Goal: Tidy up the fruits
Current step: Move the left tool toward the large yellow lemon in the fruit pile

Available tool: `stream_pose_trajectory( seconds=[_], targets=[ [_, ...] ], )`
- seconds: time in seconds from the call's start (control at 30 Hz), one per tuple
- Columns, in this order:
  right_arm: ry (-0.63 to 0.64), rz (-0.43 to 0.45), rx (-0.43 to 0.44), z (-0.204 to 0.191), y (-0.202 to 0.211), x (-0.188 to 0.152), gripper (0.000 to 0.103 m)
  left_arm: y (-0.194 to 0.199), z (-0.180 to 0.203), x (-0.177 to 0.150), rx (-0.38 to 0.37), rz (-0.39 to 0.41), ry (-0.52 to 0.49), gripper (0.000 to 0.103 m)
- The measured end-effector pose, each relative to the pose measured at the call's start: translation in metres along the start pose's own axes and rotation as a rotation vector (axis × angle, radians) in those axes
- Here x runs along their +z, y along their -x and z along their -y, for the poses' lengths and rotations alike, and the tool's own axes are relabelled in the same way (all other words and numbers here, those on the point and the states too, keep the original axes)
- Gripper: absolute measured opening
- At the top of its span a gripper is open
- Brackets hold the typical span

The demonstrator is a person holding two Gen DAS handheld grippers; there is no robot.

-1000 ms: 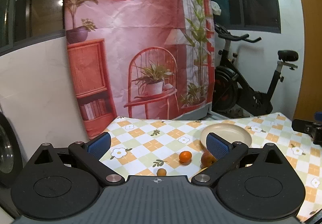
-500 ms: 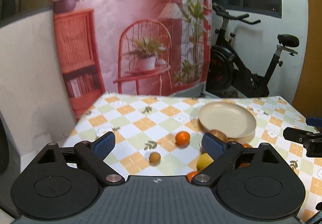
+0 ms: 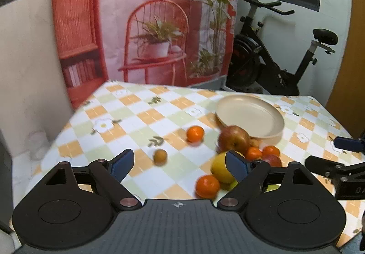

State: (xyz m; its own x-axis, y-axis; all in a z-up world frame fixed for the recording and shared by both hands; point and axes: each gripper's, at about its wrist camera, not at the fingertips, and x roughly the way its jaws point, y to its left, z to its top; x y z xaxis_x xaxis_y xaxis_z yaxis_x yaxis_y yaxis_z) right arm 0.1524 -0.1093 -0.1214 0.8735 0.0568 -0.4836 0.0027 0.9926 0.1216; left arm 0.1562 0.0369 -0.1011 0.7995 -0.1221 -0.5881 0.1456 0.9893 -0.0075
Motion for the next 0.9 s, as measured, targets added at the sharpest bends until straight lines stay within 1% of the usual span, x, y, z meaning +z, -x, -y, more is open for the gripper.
stream_pose_trajectory(
  seconds=[0.07,0.2,0.3,0.33,0.43,0.5,0.57,0.67,0.73,0.83,0.9],
  targets=[
    [-0.008,-0.021,0.02,-0.002,0.0,-0.002,0.1,-0.002,0.002,-0.003,-0.01,-0.008,-0.001,0.086],
    [-0.009,-0.06,0.06,-0.008,-0.002,-0.008,0.1,-0.003,0.004,-0.011,-0.024,-0.026,-0.014,0.084],
    [-0.009,-0.093,0.085,-0.012,-0.004,-0.013,0.099,-0.003,0.006,-0.014,-0.055,-0.043,-0.008,0.08],
    [-0.004,-0.104,0.09,-0.014,-0.004,-0.015,0.097,-0.003,0.008,-0.016,-0.065,-0.048,-0.011,0.078],
    [0.01,-0.129,0.11,-0.019,-0.004,-0.02,0.096,-0.004,0.013,-0.02,-0.095,-0.058,-0.04,0.074],
    [0.007,-0.149,0.124,-0.021,-0.006,-0.023,0.092,-0.006,0.016,-0.023,-0.115,-0.071,-0.048,0.071],
    [0.003,-0.175,0.137,-0.021,-0.008,-0.027,0.086,-0.01,0.017,-0.026,-0.136,-0.087,-0.042,0.066],
    [-0.007,-0.207,0.151,-0.021,-0.013,-0.032,0.085,-0.015,0.016,-0.03,-0.164,-0.113,-0.021,0.06],
    [-0.014,-0.226,0.167,-0.021,-0.015,-0.034,0.083,-0.018,0.015,-0.032,-0.178,-0.126,-0.01,0.058],
    [-0.022,-0.258,0.194,-0.022,-0.02,-0.037,0.074,-0.021,0.015,-0.031,-0.194,-0.139,-0.016,0.057],
    [-0.03,-0.286,0.217,-0.023,-0.024,-0.04,0.07,-0.023,0.017,-0.031,-0.208,-0.146,-0.024,0.055]
  ],
)
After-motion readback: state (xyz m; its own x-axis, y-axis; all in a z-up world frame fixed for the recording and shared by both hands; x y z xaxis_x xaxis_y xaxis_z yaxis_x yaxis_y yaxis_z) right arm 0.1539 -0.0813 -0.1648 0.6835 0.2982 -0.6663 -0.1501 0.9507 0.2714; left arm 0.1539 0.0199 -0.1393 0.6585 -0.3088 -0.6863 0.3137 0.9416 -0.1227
